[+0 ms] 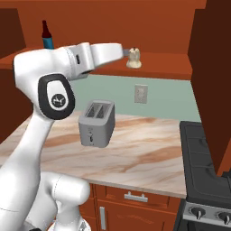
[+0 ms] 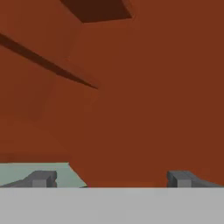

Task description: Get the candle and the beer from the cabinet and move them to the dining counter.

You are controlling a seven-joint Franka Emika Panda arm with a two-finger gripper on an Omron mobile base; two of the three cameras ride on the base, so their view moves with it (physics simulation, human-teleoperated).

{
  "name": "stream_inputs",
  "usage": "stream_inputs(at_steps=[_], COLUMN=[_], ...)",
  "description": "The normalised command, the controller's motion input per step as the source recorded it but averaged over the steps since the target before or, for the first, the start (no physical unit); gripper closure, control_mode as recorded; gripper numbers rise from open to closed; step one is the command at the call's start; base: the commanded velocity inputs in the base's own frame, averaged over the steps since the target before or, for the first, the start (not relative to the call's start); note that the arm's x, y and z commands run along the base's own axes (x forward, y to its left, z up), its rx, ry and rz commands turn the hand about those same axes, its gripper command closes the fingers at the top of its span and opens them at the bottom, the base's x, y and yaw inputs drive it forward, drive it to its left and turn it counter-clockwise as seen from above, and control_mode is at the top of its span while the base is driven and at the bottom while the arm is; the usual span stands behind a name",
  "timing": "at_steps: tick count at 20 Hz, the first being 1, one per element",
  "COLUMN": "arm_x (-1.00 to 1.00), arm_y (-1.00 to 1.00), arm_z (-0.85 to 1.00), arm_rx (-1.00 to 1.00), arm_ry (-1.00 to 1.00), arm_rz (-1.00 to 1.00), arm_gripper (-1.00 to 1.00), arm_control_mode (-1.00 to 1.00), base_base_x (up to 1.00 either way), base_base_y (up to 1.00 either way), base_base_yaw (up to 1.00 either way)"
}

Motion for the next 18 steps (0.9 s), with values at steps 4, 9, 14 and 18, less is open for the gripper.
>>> stream_inputs(at_steps=[4, 9, 14, 18], arm_x=[0.16, 0.19, 0.15, 0.06], arm_y=[0.07, 0.09, 0.04, 0.11], arm_z=[0.0, 0.0, 0.0, 0.0], arm_rx=[0.06, 0.07, 0.16, 0.17], arm_ry=[0.07, 0.07, 0.07, 0.02], arm_rz=[0.14, 0.14, 0.13, 0.08], arm_gripper=[-1.0, -1.0, -1.0, -1.0], arm_control_mode=[-1.0, -1.0, -1.0, -1.0], base_base_x=[0.0, 0.0, 0.0, 0.0], base_base_y=[0.0, 0.0, 0.0, 0.0], base_base_yaw=[0.0, 0.0, 0.0, 0.0])
